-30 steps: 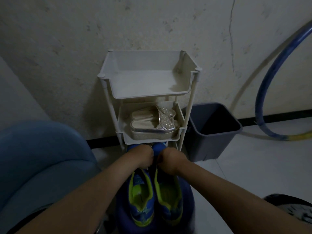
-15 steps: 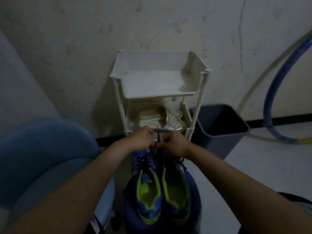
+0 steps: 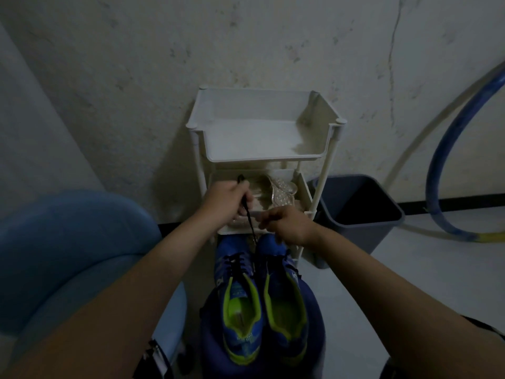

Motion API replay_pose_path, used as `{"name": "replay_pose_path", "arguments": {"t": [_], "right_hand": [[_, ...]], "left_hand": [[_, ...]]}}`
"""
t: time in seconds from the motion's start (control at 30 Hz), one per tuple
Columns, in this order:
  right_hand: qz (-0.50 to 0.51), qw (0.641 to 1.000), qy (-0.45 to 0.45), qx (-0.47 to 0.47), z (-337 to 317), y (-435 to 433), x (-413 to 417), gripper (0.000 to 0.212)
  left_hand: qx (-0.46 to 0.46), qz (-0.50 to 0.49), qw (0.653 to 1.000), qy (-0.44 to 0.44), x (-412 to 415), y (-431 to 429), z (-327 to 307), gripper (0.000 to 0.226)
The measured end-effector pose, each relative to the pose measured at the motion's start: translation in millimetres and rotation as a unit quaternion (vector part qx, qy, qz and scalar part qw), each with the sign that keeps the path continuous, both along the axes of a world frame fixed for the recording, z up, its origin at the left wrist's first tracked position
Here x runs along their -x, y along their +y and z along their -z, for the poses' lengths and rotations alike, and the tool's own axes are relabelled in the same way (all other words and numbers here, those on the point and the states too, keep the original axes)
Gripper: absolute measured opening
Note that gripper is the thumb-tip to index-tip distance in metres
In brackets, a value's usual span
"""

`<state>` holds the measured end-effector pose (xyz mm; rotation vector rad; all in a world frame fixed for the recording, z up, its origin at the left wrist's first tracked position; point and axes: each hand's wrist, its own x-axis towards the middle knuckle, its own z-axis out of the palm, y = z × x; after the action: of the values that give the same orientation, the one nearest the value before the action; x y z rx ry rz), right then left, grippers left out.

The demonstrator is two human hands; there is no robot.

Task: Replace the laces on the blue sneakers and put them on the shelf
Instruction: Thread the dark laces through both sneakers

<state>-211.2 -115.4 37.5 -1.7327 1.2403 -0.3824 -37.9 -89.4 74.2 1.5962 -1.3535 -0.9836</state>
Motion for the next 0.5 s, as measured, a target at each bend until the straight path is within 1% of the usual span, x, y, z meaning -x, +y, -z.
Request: {"name": "replay_pose_path", "arguments": {"t": [0.07, 0.17, 0.2, 0.23, 0.3, 0.33, 0.4, 0.43, 0.5], "right_hand": [[-0.036, 0.999, 0.022, -0.018, 1, 5, -1, 0.028], [-0.104, 0.993, 0.045, -0.031, 6, 12, -4, 0.016], [-0.120, 0.991, 0.059, -0.026, 8, 13, -6, 0.016], [-0.126, 0.990, 0.067, -0.021, 9, 14, -7, 0.021], [-0.112, 0.992, 0.040, -0.026, 9, 15, -10, 0.029], [-0.102, 0.994, 0.015, -0.028, 7, 15, -11, 0.029], [-0.080, 0.996, -0.031, -0.027, 2, 15, -12, 0.027], [-0.073, 0.996, -0.041, -0.023, 0, 15, -12, 0.028], [-0.066, 0.997, -0.041, -0.010, 1, 12, -12, 0.028]], "left_hand": [[0.051, -0.035, 0.996, 0.071, 0, 5, -13, 0.037], [0.110, -0.055, 0.979, 0.160, 2, 12, -23, 0.036], [0.129, -0.061, 0.974, 0.174, 2, 12, -23, 0.035], [0.144, -0.066, 0.971, 0.181, 2, 13, -23, 0.035], [0.150, -0.062, 0.968, 0.191, -1, 12, -22, 0.032], [0.135, -0.048, 0.969, 0.199, -2, 11, -21, 0.028], [0.056, -0.009, 0.979, 0.197, -5, 10, -16, 0.023], [0.000, 0.002, 0.985, 0.173, -5, 11, -13, 0.022], [-0.100, 0.024, 0.992, 0.075, -6, 11, -5, 0.021]]}}
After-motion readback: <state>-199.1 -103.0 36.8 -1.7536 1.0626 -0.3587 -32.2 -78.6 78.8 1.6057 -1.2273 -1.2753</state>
